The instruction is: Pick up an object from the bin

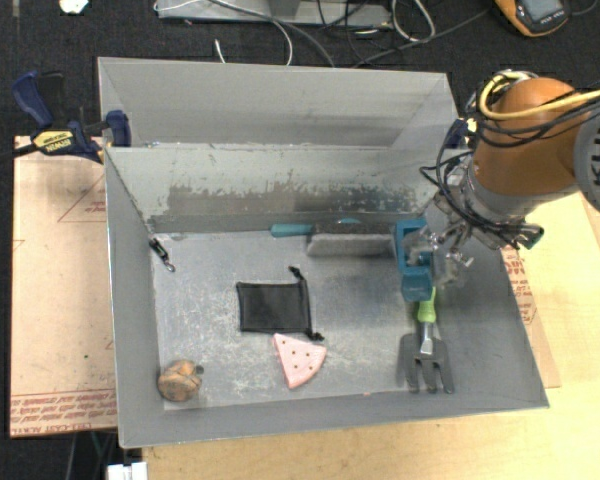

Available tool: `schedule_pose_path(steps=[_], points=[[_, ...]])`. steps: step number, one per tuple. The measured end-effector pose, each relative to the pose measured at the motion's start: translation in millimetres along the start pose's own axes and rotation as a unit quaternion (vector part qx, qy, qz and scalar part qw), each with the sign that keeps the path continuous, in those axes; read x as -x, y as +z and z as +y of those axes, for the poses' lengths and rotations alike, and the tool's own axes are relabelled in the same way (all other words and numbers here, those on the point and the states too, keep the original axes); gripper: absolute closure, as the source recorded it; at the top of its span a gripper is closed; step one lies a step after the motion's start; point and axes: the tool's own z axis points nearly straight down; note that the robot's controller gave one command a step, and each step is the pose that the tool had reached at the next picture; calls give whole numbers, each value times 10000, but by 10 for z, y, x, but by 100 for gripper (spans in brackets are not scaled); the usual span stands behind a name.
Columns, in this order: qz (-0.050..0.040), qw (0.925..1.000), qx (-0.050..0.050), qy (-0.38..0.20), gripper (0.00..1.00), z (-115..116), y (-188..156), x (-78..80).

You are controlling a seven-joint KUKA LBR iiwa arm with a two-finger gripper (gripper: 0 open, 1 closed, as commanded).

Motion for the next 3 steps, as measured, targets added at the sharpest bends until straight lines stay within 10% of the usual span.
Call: schedule_pose_path(steps=[3], points=[[4, 10000, 1, 11, 100, -3, -709, 7]])
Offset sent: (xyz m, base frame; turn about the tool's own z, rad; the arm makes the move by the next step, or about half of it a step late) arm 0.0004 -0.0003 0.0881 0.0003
